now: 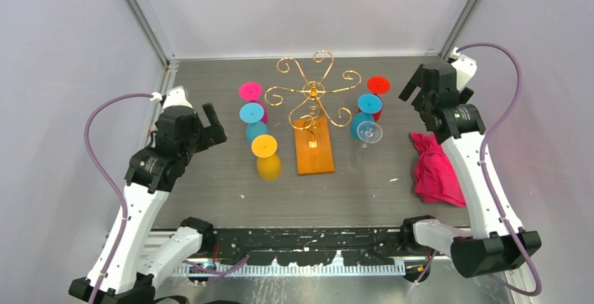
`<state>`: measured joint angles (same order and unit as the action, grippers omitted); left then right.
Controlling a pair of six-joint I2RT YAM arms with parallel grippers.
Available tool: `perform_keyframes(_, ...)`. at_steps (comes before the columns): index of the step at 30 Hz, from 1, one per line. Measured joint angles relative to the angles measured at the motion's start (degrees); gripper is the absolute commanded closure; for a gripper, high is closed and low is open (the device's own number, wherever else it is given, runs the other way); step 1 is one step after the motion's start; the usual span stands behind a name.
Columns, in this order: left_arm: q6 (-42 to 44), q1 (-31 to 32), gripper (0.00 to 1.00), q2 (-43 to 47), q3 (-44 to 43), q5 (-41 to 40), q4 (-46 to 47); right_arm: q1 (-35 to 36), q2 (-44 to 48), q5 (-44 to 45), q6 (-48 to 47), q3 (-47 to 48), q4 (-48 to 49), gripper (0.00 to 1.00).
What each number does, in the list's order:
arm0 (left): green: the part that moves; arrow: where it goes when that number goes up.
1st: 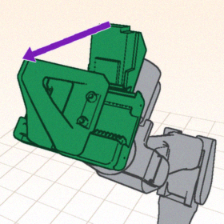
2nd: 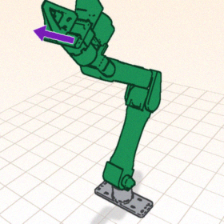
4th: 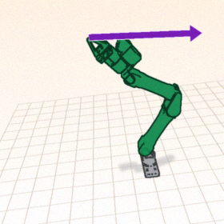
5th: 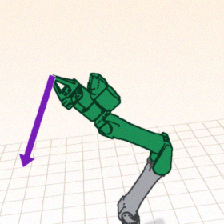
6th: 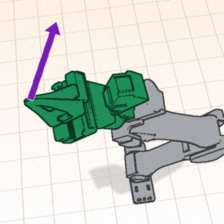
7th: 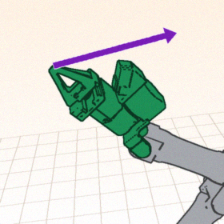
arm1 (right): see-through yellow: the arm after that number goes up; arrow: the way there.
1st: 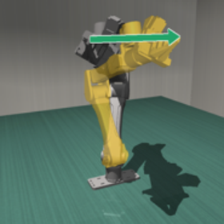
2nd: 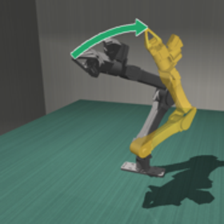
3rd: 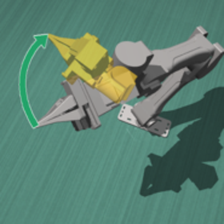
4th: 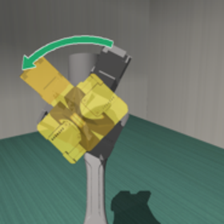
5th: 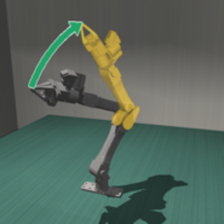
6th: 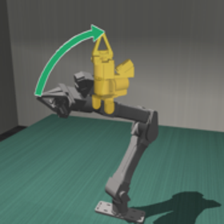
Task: Place the wine glass upside down on the wine glass rack
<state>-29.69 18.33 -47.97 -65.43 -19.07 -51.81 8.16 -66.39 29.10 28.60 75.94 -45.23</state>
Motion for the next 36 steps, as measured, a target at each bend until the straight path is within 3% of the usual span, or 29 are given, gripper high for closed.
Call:
perform_keyframes(12, -0.2, 0.0, 0.0, -2.1, -2.5, 0.9, -0.7, -0.2, 13.9, -1.2, -1.0, -2.9, 7.6, 0.0)
perform_keyframes(24, 3.2, 0.0, 0.0, -12.3, -6.3, 0.6, -3.8, -10.4, -2.5, -18.9, 3.8, 3.3, 6.6, 0.04)
perform_keyframes(36, 3.7, 0.0, 0.0, -12.9, -6.2, 1.1, -4.2, -18.4, -2.4, -36.5, 14.6, -2.4, 12.3, 0.1)
